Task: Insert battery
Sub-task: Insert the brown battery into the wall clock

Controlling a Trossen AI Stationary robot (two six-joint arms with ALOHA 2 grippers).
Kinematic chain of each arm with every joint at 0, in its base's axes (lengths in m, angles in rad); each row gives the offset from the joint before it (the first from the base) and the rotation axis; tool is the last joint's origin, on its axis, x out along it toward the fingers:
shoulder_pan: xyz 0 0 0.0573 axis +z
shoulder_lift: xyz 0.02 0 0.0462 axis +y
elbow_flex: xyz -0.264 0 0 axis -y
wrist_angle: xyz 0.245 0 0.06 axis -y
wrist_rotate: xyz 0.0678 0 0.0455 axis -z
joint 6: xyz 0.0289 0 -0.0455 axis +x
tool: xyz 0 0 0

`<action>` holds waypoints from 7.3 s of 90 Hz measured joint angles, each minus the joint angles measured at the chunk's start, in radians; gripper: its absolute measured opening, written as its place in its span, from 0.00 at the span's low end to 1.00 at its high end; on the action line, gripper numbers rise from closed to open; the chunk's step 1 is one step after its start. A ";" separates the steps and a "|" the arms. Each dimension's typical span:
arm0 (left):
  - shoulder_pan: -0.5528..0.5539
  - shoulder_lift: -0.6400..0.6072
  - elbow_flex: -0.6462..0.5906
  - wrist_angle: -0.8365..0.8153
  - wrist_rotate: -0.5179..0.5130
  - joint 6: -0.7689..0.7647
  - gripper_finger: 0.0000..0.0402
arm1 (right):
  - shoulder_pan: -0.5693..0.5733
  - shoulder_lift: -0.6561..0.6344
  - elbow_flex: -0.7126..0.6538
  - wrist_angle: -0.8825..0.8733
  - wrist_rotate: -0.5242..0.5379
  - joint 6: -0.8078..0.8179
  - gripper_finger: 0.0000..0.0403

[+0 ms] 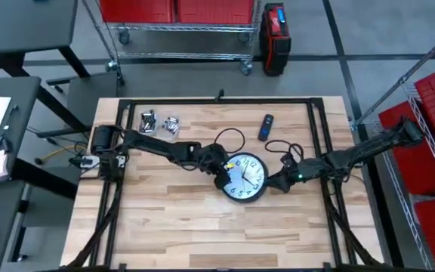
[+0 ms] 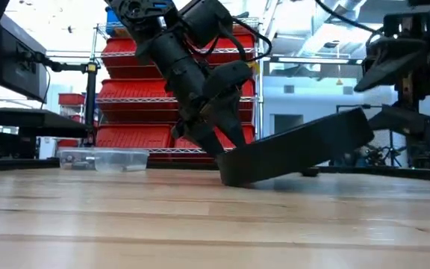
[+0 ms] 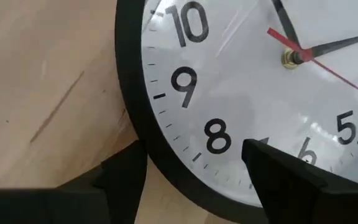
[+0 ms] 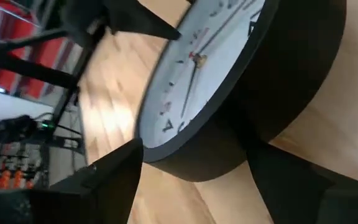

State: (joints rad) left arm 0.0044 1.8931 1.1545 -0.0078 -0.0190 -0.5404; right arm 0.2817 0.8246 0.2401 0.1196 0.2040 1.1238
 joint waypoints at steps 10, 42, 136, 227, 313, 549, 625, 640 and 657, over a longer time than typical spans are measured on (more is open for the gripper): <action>0.000 0.005 0.003 0.024 -0.006 0.000 0.60 | 0.002 -0.010 0.005 -0.112 0.014 0.074 0.69; -0.002 0.008 0.004 0.038 -0.004 0.013 0.60 | -0.011 0.019 0.007 -0.205 0.026 0.251 0.69; -0.009 -0.008 -0.021 -0.010 -0.022 -0.049 0.60 | -0.022 0.338 0.007 -0.039 -0.065 0.395 0.69; 0.009 0.101 0.012 0.146 0.135 -0.056 0.60 | -0.066 0.157 -0.004 -0.152 -0.068 0.059 0.69; 0.018 0.105 0.153 -0.053 0.143 0.062 0.60 | -0.067 -0.124 0.244 -0.156 -0.168 -0.068 0.69; 0.054 -0.154 0.161 -0.388 0.037 0.205 0.60 | -0.066 0.442 0.333 -0.611 -0.094 -0.171 0.69; 0.197 -0.492 0.161 -0.787 -0.196 0.187 0.60 | -0.236 0.295 0.482 -0.328 -0.075 -0.438 0.69; 0.338 -0.540 0.161 -0.878 -0.270 0.254 0.60 | -0.261 0.207 0.490 -0.365 -0.020 -0.452 0.69; 0.563 -0.520 0.161 -0.968 -0.269 0.348 0.60 | -0.288 0.194 0.490 -0.397 -0.019 -0.417 0.69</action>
State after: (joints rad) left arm 0.5669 1.3727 1.3155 -0.9755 -0.2880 -0.1921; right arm -0.0063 1.0182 0.7303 -0.2770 0.1849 0.7063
